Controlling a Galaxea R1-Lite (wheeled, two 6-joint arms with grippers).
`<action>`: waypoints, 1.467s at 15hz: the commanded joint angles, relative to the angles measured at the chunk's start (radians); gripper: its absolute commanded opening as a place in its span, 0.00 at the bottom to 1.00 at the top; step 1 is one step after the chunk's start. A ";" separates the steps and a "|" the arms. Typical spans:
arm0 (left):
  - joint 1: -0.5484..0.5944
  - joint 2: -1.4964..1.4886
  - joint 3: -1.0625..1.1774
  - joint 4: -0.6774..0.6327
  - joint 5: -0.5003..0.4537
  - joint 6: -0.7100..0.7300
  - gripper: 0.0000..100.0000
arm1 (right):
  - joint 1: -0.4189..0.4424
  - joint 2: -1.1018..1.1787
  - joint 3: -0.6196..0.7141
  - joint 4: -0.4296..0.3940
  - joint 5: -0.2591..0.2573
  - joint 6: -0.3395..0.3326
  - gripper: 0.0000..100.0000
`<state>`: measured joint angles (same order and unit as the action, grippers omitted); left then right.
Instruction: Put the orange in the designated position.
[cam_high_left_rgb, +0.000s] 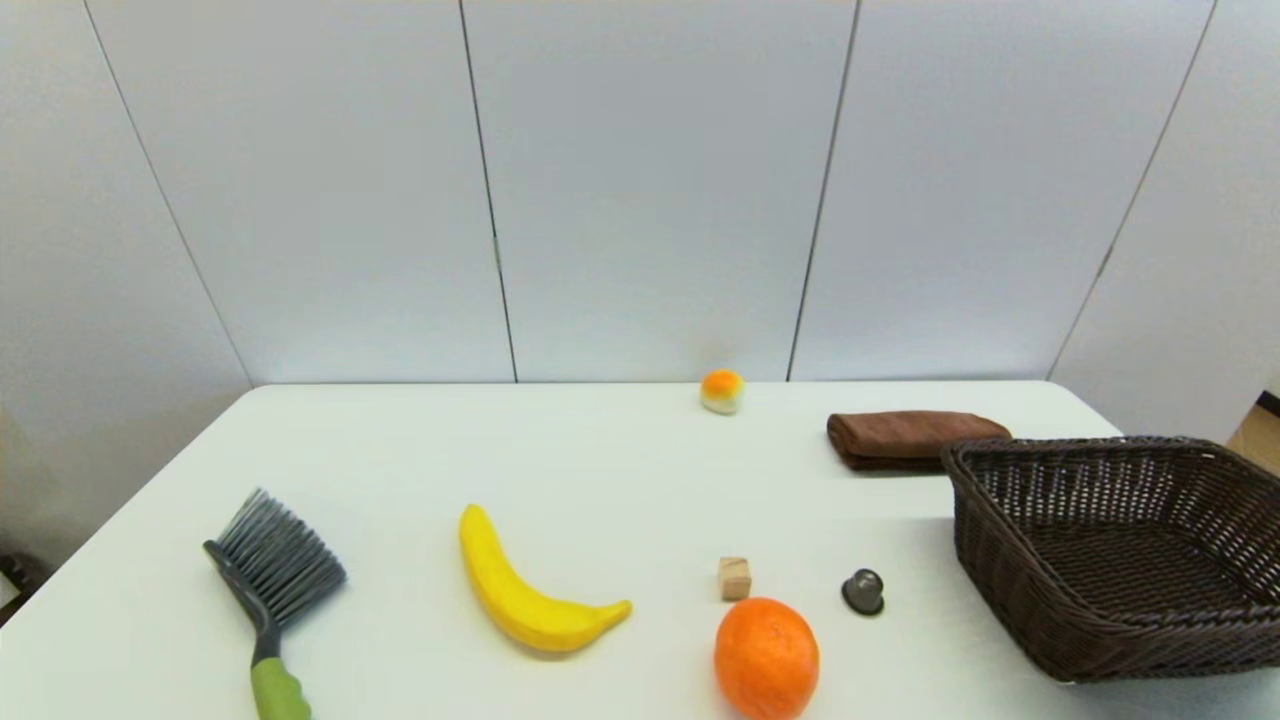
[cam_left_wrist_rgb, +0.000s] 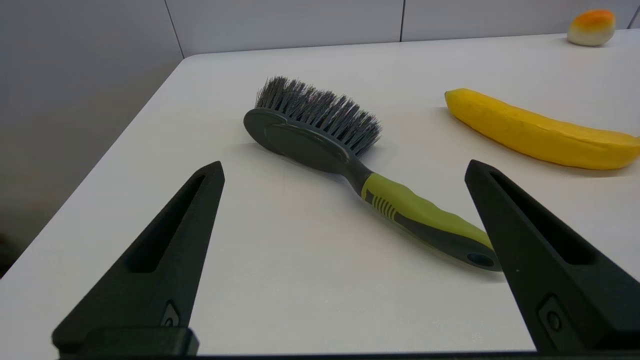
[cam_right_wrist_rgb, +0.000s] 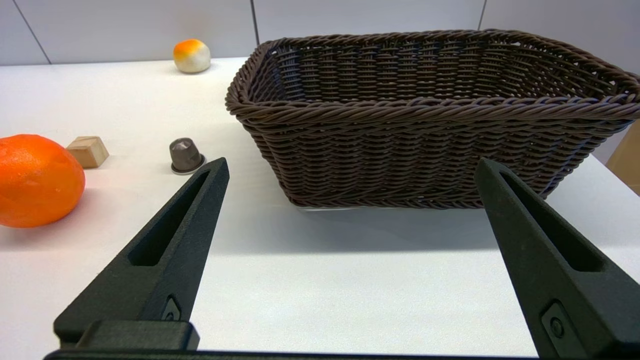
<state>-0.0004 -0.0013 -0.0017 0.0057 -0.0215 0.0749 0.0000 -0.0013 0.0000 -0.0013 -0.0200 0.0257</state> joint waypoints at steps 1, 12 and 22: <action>0.000 0.001 0.000 0.000 0.000 0.000 1.00 | 0.000 0.000 0.000 0.000 0.000 0.000 1.00; 0.000 0.001 0.000 0.000 0.000 0.000 1.00 | 0.000 0.000 0.000 0.000 0.000 -0.004 1.00; 0.000 0.001 0.000 0.000 0.000 0.000 1.00 | 0.000 0.001 0.000 0.000 0.000 -0.003 1.00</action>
<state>-0.0004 -0.0013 -0.0017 0.0057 -0.0215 0.0749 0.0000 -0.0013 0.0000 -0.0004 -0.0200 0.0221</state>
